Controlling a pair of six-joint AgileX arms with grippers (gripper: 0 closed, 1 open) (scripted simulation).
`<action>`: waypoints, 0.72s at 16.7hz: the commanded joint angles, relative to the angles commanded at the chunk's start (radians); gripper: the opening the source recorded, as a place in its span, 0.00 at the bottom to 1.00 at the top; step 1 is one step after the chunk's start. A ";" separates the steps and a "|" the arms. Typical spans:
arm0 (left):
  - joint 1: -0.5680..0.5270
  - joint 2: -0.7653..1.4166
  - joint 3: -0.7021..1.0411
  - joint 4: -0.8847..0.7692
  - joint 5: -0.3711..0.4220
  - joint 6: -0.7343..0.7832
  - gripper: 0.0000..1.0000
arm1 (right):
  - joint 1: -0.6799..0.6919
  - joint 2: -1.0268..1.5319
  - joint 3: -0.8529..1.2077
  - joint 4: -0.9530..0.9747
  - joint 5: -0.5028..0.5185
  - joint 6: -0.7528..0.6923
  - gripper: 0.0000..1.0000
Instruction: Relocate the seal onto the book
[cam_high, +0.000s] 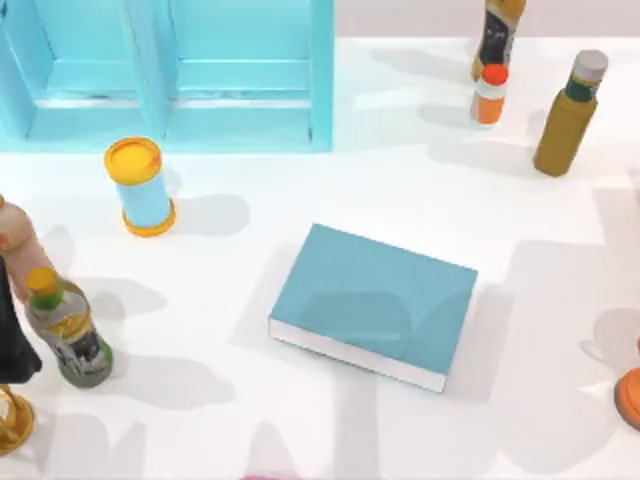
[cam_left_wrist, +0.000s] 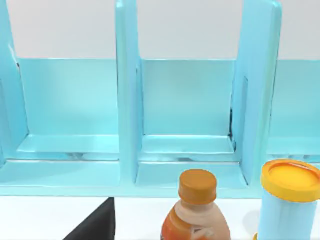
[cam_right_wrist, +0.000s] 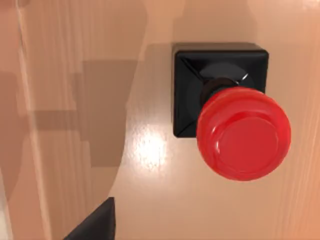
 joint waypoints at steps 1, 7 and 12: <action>0.000 0.000 0.000 0.000 0.000 0.000 1.00 | -0.006 0.024 0.025 -0.020 -0.003 -0.007 1.00; 0.000 0.000 0.000 0.000 0.000 0.000 1.00 | -0.006 0.039 0.045 -0.036 -0.005 -0.013 1.00; 0.000 0.000 0.000 0.000 0.000 0.000 1.00 | -0.007 0.055 -0.063 0.081 -0.006 -0.009 1.00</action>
